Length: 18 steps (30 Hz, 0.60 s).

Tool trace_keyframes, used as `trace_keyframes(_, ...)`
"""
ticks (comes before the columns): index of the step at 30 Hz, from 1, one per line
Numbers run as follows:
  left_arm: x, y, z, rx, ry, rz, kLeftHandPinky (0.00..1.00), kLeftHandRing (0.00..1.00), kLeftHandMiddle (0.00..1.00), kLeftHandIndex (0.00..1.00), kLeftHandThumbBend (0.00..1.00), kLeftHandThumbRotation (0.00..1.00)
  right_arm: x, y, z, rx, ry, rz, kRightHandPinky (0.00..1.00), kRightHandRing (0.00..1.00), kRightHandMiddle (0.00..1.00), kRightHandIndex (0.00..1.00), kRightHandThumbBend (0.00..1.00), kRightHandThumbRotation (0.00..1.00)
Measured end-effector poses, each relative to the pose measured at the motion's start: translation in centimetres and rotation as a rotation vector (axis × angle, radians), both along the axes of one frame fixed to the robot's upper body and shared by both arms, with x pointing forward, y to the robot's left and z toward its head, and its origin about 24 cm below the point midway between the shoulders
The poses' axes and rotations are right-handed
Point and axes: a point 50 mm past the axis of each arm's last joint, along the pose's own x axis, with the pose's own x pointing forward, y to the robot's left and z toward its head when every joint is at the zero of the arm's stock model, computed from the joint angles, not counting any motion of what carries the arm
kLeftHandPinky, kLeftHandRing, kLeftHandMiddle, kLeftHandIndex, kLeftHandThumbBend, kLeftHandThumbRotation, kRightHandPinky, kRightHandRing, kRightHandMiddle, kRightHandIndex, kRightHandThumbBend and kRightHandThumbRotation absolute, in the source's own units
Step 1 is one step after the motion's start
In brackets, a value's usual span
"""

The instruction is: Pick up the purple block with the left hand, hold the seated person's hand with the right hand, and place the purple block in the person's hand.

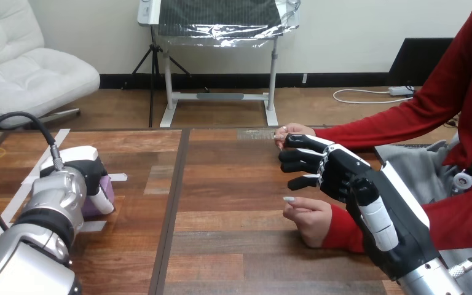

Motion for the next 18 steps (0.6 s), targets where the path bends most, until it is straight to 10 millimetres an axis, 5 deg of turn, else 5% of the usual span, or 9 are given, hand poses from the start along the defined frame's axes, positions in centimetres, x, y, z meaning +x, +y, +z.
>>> trace_keyframes(16, -0.01, 0.25, 0.11, 0.032, -0.026, 0.017, 0.65, 0.79, 0.82, 0.8, 0.61, 0.0, 0.0, 0.0, 0.0, 0.0, 0.0, 0.0, 0.68, 0.77, 0.78, 0.81, 0.91, 1.0)
trace_keyframes(18, 0.0, 0.29, 0.15, 0.023, -0.035, 0.024, 0.55, 0.72, 0.77, 0.8, 0.61, 0.0, 0.0, 0.0, 0.0, 0.0, 0.0, 0.0, 0.68, 0.77, 0.77, 0.81, 0.91, 1.0)
